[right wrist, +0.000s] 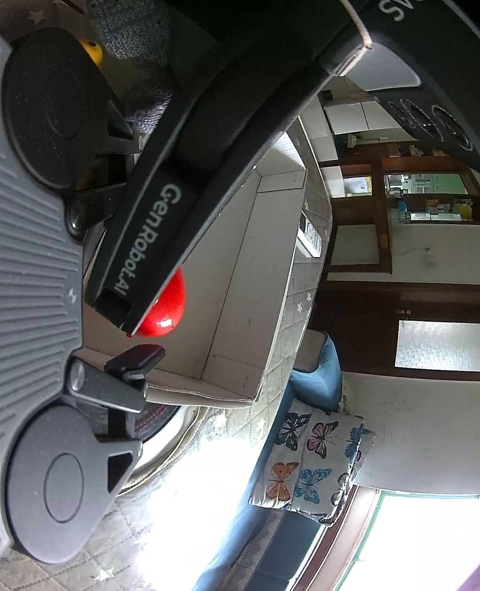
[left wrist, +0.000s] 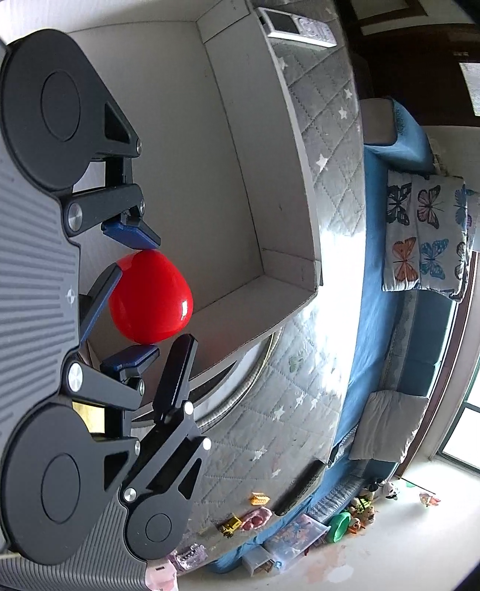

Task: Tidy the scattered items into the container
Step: 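Carry the red ball with the left tool over the box, then lower the red ball into the box and open the left tool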

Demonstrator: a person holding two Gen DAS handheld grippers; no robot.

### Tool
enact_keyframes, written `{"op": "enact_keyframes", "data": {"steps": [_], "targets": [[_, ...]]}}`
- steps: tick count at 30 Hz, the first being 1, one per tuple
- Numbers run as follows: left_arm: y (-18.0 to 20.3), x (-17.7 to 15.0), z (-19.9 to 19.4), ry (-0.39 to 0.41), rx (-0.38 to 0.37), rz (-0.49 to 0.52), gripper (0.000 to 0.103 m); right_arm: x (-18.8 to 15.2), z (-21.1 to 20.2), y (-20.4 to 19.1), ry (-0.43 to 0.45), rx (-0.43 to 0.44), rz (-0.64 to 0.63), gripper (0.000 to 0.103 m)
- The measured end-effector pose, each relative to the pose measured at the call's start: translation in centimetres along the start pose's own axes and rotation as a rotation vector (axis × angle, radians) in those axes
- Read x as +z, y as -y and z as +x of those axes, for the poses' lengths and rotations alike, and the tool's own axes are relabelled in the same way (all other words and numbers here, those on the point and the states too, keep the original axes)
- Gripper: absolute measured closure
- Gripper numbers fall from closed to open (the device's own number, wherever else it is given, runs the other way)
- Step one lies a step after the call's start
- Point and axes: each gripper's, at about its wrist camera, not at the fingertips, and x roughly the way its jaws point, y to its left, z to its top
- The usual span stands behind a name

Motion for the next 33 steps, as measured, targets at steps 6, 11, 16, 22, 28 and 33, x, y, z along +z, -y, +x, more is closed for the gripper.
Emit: {"op": "enact_keyframes", "data": {"steps": [6, 11, 16, 22, 28, 33], "targets": [[0.4, -0.1, -0.4, 0.012, 0.018, 0.027, 0.043, 0.0, -0.1, -0.1, -0.001, 0.002, 0.000, 0.042], [0.5, 0.0, -0.5, 0.013, 0.025, 0.032, 0.043, 0.0, -0.1, -0.2, 0.004, 0.000, 0.003, 0.042], [0.1, 0.1, -0.2, -0.009, 0.018, 0.011, 0.043, 0.1, -0.1, -0.1, 0.011, 0.003, 0.008, 0.043], [-0.2, 0.3, -0.1, -0.029, 0.019, -0.005, 0.043, 0.2, 0.0, -0.3, 0.009, 0.013, -0.001, 0.043], [-0.7, 0.5, 0.1, -0.043, 0.029, -0.038, 0.043, 0.3, 0.0, -0.1, 0.007, 0.021, 0.002, 0.043], [-1.1, 0.7, -0.2, -0.034, 0.014, -0.058, 0.043, 0.5, -0.1, 0.1, 0.015, 0.016, 0.019, 0.043]]}}
